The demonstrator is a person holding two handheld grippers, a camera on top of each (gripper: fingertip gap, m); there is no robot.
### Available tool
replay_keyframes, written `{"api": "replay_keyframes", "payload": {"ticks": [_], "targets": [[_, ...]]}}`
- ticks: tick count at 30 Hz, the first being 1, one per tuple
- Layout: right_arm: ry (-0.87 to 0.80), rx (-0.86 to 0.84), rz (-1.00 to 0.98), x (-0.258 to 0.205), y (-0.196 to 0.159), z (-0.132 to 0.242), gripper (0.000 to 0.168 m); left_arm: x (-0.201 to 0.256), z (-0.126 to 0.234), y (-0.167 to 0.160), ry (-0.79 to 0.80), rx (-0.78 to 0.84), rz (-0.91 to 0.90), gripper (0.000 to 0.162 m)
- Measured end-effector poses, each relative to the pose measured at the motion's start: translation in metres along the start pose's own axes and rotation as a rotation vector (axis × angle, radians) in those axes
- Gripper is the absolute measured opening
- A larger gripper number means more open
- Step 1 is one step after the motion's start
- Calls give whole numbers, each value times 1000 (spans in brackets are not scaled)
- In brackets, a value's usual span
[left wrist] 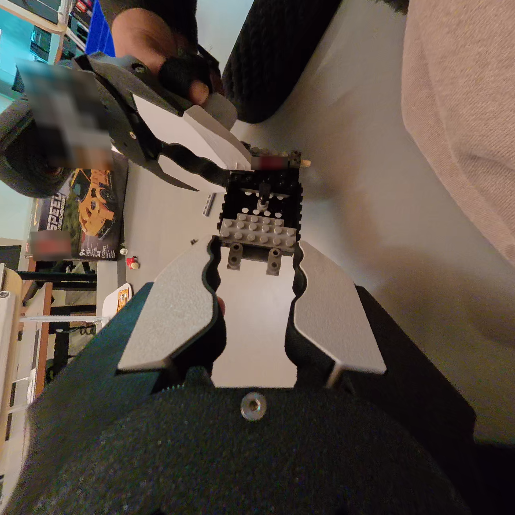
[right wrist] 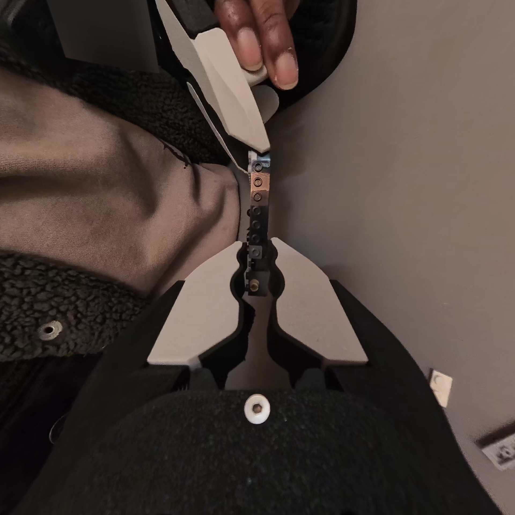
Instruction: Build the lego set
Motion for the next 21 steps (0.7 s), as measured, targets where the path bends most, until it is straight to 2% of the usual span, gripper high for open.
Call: {"api": "replay_keyframes", "payload": {"ticks": [11,16,18,21], "targets": [[4,28,-17,-8,-4,-8,11,9,6,7,-29,16,-49,50],[16,38,-20,-14,-2,-6,13,10,6,7,-45,71,38,50],[18,41,-25,-16,-2,0,42,8,7,5,-56,100,112,50],[3,105,-32,-17,1,12,43,3,10,3,-90,155,268,50]]}}
Point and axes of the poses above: each gripper's, where its closed fingertips meet, z back along the fingers, y out of its top, x = y × z across the jaws, the point moved 2 cm from there along z, back along the fingers, and after that the axes turned 9 degrees about z, right-handed, at the moved point
